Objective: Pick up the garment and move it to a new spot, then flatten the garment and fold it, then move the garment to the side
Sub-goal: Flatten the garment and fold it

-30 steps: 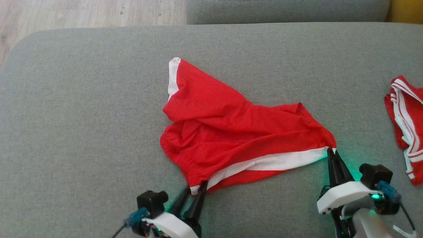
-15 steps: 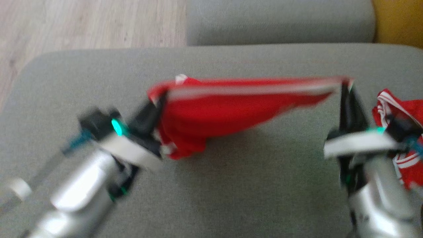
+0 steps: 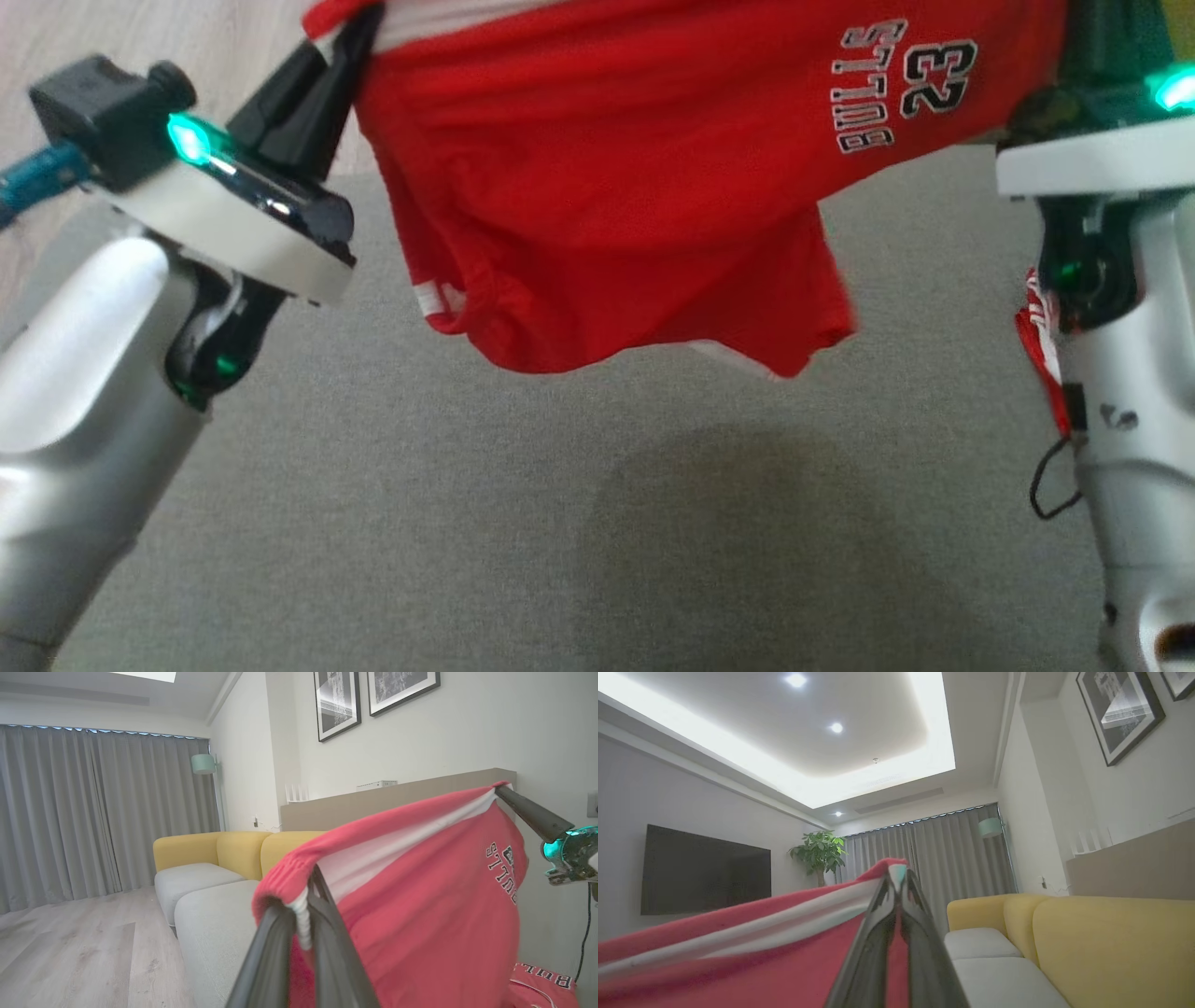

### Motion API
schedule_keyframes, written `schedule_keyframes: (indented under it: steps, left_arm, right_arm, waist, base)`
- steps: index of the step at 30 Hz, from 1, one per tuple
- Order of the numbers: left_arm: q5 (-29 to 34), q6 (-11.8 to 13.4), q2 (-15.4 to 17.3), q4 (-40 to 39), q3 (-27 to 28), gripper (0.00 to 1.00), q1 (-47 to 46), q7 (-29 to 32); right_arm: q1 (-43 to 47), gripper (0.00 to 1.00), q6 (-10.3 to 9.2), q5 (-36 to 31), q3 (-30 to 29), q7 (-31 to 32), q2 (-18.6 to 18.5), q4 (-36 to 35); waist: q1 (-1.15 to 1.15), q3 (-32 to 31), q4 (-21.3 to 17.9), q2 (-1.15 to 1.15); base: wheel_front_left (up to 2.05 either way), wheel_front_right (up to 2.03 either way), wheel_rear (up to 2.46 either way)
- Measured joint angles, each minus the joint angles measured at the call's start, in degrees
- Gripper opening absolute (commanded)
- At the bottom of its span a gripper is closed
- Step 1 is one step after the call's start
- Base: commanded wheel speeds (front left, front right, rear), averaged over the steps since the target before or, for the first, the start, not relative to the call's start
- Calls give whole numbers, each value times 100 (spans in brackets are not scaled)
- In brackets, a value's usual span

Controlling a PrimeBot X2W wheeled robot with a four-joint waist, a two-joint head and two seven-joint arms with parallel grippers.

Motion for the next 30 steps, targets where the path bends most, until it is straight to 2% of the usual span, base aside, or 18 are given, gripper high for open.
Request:
schedule_keyframes:
  steps: [7,14,20,24,30]
  left_arm:
    - [-105,0,-37,319,-87,0,-279,-31]
    - [-1,0,-526,1145,-58,0,-1143,-615]
    - [155,1,-860,1541,67,0,-1867,-987]
    - [159,1,-1102,1712,-91,0,-1485,-1015]
    - [-33,2,-1412,1820,-119,0,565,-1012]
  right_arm:
    - [-489,0,0,-31,176,90,-69,554]
    - [-1685,0,0,-210,194,-58,-34,1293]
    - [-2470,0,0,-277,3,-133,26,1528]
    - [-1986,0,0,-90,3,-155,68,1517]
    - [-18,0,0,379,449,-153,120,1267]
  waist:
    - [0,360,-18,0]
    - [2,1028,-70,0]
    - [2,1594,-138,0]
    - [2,1845,-149,0]
    - [1,1937,-280,0]
  base:
    - [0,0,0]
    - [0,0,0]
    - [0,0,0]
    - [0,0,0]
    - [0,0,0]
